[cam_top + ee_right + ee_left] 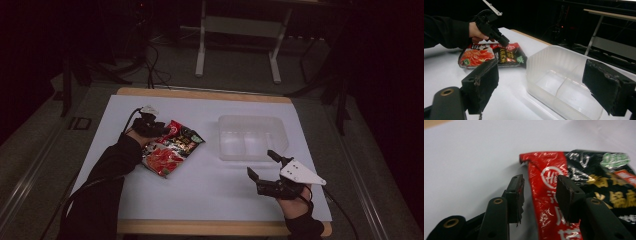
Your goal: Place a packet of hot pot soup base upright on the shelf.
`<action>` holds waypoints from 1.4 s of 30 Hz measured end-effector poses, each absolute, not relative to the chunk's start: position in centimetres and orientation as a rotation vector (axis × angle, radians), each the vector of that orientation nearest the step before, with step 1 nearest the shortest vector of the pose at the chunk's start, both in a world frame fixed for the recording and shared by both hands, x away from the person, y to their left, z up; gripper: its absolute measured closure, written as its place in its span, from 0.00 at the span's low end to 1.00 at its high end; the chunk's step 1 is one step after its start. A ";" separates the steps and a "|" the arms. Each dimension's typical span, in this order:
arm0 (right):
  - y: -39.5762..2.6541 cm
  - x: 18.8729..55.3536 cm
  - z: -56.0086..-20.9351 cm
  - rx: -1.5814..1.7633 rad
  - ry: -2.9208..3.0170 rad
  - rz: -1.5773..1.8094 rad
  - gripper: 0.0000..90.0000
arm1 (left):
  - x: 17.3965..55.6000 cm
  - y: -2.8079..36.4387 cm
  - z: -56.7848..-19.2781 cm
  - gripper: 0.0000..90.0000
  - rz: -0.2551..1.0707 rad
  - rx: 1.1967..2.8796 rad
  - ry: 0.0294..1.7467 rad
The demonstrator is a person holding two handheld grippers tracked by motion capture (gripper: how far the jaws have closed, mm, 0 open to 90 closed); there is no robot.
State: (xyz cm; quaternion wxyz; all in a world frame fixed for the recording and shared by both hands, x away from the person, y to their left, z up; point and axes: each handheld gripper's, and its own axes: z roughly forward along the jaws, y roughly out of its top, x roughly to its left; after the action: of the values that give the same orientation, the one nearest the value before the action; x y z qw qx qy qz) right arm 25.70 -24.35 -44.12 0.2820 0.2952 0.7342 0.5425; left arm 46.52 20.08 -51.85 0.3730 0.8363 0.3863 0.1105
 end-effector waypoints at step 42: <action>-24.6 25.6 -43.7 0.800 1.956 1.461 0.17 | 43.7 18.5 -47.9 0.98 0.367 2.088 0.917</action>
State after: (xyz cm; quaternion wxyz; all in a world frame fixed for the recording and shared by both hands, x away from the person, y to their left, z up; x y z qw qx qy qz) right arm 25.57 -24.57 -43.73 0.2825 0.2988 0.7303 0.5455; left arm 43.66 18.49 -47.92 0.4042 0.8268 0.3632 0.1454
